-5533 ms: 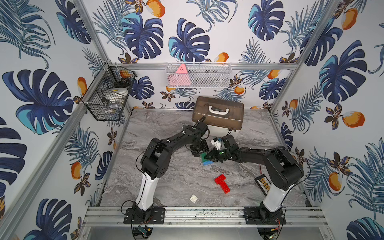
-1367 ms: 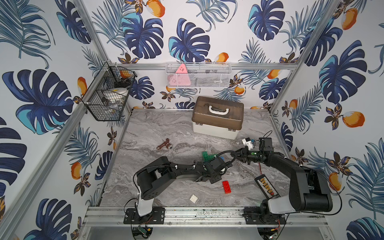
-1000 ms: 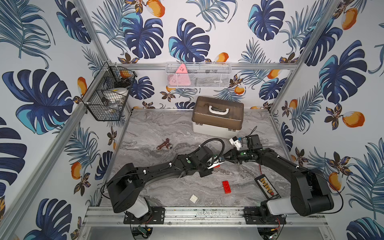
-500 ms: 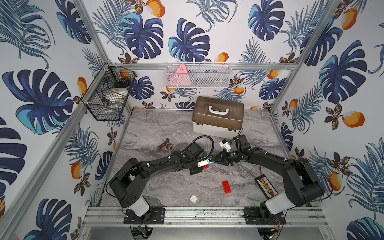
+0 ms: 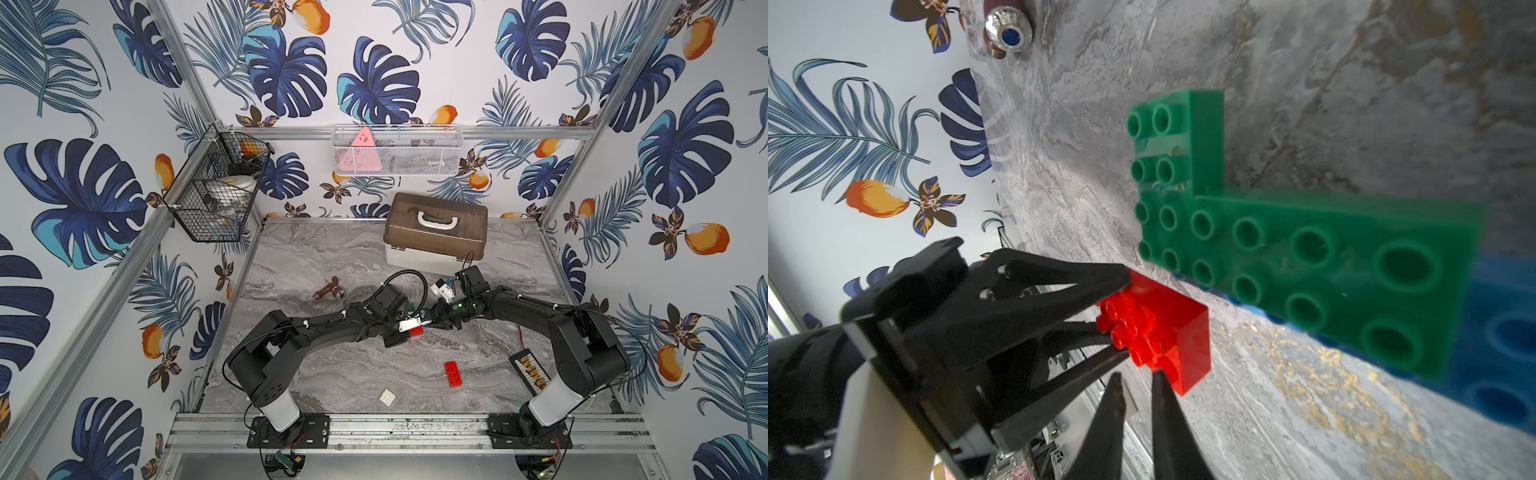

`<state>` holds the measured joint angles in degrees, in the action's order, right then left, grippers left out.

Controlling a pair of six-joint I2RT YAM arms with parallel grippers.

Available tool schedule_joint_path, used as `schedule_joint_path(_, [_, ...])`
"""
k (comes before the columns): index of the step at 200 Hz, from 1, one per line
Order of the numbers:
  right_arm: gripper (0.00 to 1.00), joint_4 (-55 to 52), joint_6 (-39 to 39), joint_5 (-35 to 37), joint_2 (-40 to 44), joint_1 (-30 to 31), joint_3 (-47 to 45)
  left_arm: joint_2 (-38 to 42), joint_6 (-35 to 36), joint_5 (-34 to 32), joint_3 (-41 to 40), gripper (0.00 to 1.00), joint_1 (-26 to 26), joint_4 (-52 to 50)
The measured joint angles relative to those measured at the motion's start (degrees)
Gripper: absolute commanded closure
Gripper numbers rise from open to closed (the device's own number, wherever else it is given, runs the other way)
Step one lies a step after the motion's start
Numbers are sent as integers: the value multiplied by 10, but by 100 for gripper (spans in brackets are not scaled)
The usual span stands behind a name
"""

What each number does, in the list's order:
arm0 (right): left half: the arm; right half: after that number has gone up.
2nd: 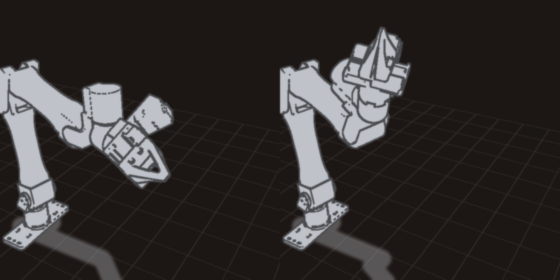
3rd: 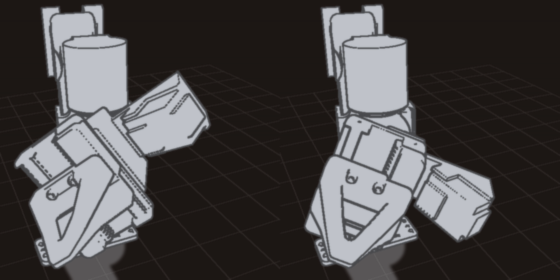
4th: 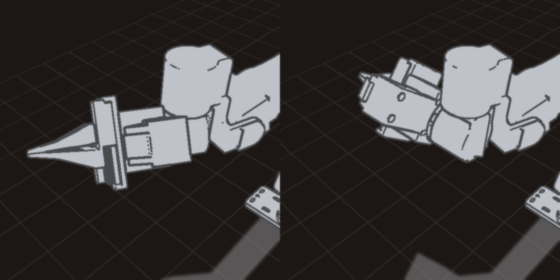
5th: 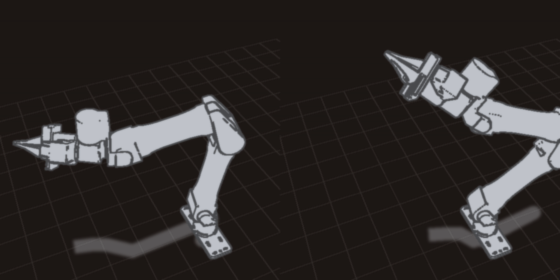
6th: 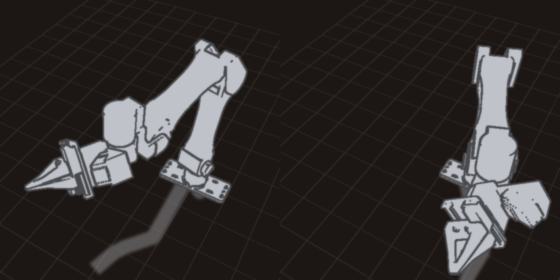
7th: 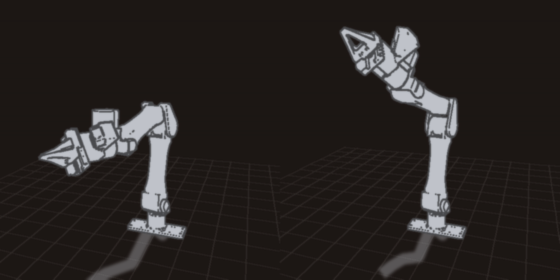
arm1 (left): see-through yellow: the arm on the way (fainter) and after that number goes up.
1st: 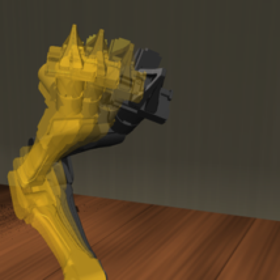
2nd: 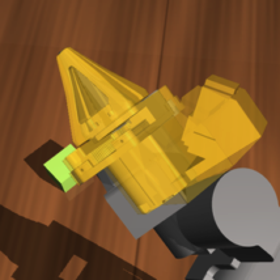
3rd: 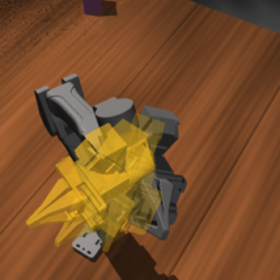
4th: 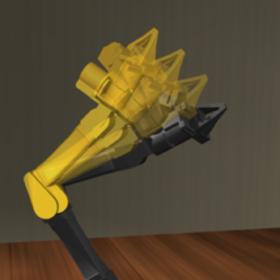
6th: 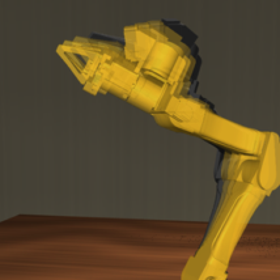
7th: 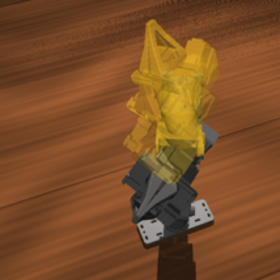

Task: Assemble a small pinwheel with lego
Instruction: Assemble the lego brick with the lego brick.

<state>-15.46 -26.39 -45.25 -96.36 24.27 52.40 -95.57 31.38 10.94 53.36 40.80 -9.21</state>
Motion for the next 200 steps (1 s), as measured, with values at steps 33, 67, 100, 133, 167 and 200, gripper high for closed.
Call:
schedule_joint_path(33, [83,-25,16,23,-14,6,10,-2,0,10,1,96,-7,6])
schedule_joint_path(67, [83,-24,17,27,-24,10,11,-12,0,18,5,96,-10,11])
schedule_joint_path(100, [83,-22,15,31,-36,13,17,-22,0,25,6,97,-12,12])
schedule_joint_path(133, [84,-17,14,34,-43,13,21,-24,0,22,7,97,-13,17])
schedule_joint_path(167, [85,-26,12,35,-54,14,31,-37,2,24,26,98,-14,-9])
schedule_joint_path(200, [86,-55,14,46,-64,15,52,-42,2,24,34,97,-14,-20])
